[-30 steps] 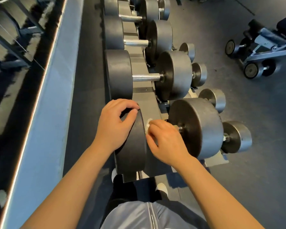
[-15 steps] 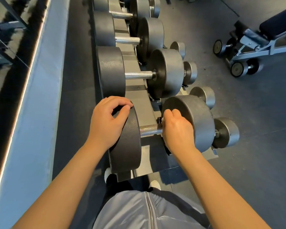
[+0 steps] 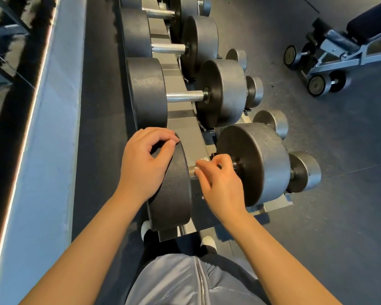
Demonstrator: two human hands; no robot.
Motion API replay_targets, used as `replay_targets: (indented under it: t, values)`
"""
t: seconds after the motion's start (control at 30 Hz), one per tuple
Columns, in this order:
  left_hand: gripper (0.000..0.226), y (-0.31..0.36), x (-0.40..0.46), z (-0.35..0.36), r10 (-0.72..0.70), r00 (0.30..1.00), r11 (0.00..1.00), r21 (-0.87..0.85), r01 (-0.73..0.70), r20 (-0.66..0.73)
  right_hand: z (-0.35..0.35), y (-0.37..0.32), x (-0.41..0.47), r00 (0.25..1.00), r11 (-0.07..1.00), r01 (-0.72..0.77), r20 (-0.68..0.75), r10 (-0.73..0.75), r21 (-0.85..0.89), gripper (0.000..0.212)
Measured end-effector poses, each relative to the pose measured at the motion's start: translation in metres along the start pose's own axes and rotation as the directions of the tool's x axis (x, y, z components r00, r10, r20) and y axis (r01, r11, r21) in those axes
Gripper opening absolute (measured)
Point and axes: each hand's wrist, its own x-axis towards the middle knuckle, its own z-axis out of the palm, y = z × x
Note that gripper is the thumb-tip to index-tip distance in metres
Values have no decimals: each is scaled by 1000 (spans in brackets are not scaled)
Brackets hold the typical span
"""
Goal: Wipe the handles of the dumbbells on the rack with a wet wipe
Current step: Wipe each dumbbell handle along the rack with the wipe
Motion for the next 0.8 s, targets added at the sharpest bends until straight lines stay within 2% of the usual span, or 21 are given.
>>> replay_targets:
  t: [0.07, 0.13, 0.2, 0.27, 0.33, 0.43, 0.5, 0.57, 0.67, 0.73, 0.8]
  values:
    - [17, -1, 0, 0, -5, 1000, 1000, -3, 5, -4, 2, 5, -5, 1000, 999, 23, -9, -23, 24, 25]
    - [17, -1, 0, 0, 3, 1000, 1000, -7, -3, 0, -3, 9, -1, 999, 999, -20, -35, 21, 41, 24]
    - [19, 0, 0, 0, 3, 1000, 1000, -20, -3, 1, -9, 14, 6, 995, 998, -47, -95, 44, -31, 20]
    - [21, 0, -1, 0, -3, 1000, 999, -35, 2, -12, -10, 21, 9, 998, 985, -34, -66, 23, -170, 22]
    - [19, 0, -1, 0, 5, 1000, 999, -42, -6, -23, -9, 25, 9, 998, 974, -54, -47, 45, -222, 24]
    - [14, -2, 1, 1, 9, 999, 999, -52, -11, -38, -7, 11, 13, 990, 993, -118, -73, 117, -8, 16]
    - [15, -4, 2, 1, 24, 999, 999, -44, -26, -37, 1, -8, 14, 996, 987, -64, 65, 55, 149, 16]
    - [19, -5, 2, 0, 29, 999, 999, -41, -30, -29, 8, -23, 11, 990, 971, 15, 132, -48, 240, 13]
    - [21, -4, 1, 0, 22, 999, 998, -50, -23, -26, 8, -20, 5, 980, 987, 133, 137, -144, 85, 15]
    - [21, -4, 1, -1, 24, 1000, 997, -67, -25, -19, 2, -7, 7, 989, 987, 114, 110, -102, -110, 24]
    - [21, -4, 1, -1, 31, 999, 997, -77, -32, -16, -11, 4, 12, 998, 932, 28, 61, -6, -362, 28]
